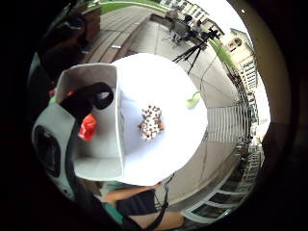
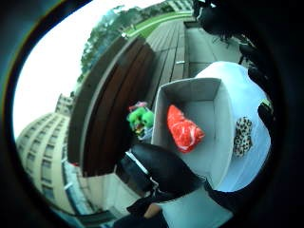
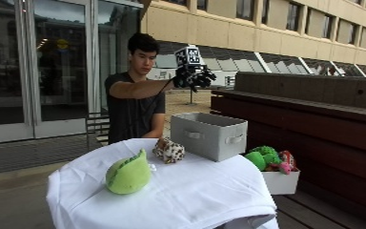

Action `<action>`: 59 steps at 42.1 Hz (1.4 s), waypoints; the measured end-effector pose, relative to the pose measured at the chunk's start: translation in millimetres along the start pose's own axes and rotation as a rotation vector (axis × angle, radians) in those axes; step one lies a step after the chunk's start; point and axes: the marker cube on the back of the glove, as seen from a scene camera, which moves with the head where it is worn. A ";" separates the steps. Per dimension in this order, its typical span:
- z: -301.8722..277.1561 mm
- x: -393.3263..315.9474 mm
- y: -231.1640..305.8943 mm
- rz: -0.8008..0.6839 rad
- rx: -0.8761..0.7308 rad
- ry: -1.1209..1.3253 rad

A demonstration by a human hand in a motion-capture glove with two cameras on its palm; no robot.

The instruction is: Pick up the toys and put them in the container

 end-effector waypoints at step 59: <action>265.0 181.5 67.1 0.302 -0.074 0.245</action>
